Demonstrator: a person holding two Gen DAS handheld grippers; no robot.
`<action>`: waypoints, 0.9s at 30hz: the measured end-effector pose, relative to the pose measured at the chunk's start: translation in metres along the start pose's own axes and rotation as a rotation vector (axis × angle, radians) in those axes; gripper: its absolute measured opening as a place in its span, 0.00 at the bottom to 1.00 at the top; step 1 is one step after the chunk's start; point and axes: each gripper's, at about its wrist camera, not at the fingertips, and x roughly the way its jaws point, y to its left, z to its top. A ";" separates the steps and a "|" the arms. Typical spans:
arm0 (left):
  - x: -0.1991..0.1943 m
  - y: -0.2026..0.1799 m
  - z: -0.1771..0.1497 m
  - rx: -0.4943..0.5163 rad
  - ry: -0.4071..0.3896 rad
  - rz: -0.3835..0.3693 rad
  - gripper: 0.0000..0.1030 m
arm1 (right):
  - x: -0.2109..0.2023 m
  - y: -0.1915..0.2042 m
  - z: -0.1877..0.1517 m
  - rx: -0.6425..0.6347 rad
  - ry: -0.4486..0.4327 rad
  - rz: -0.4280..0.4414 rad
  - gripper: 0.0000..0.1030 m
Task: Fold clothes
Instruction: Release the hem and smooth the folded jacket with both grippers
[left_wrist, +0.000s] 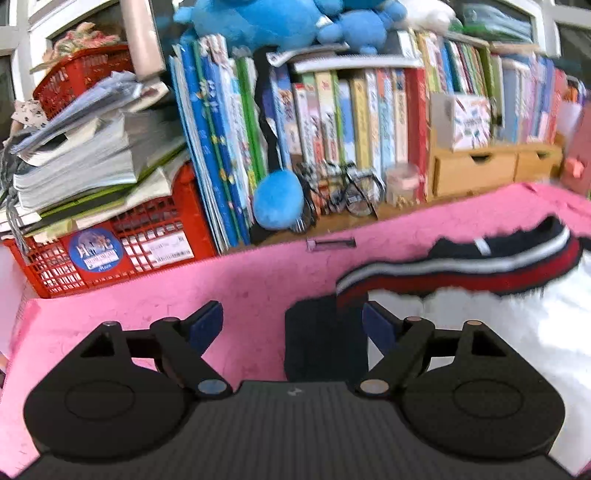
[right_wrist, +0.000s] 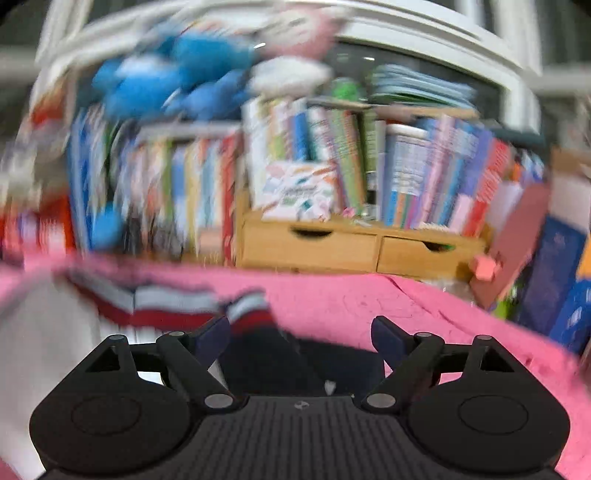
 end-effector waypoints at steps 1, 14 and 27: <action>0.000 -0.004 -0.005 0.011 0.006 -0.013 0.81 | 0.002 0.010 -0.004 -0.048 0.004 0.007 0.82; -0.006 -0.029 -0.057 0.290 -0.040 0.194 0.89 | 0.061 -0.028 -0.002 0.298 0.172 -0.067 0.83; -0.107 -0.013 -0.098 0.147 -0.059 -0.007 0.92 | -0.095 -0.022 -0.078 -0.017 0.045 0.022 0.98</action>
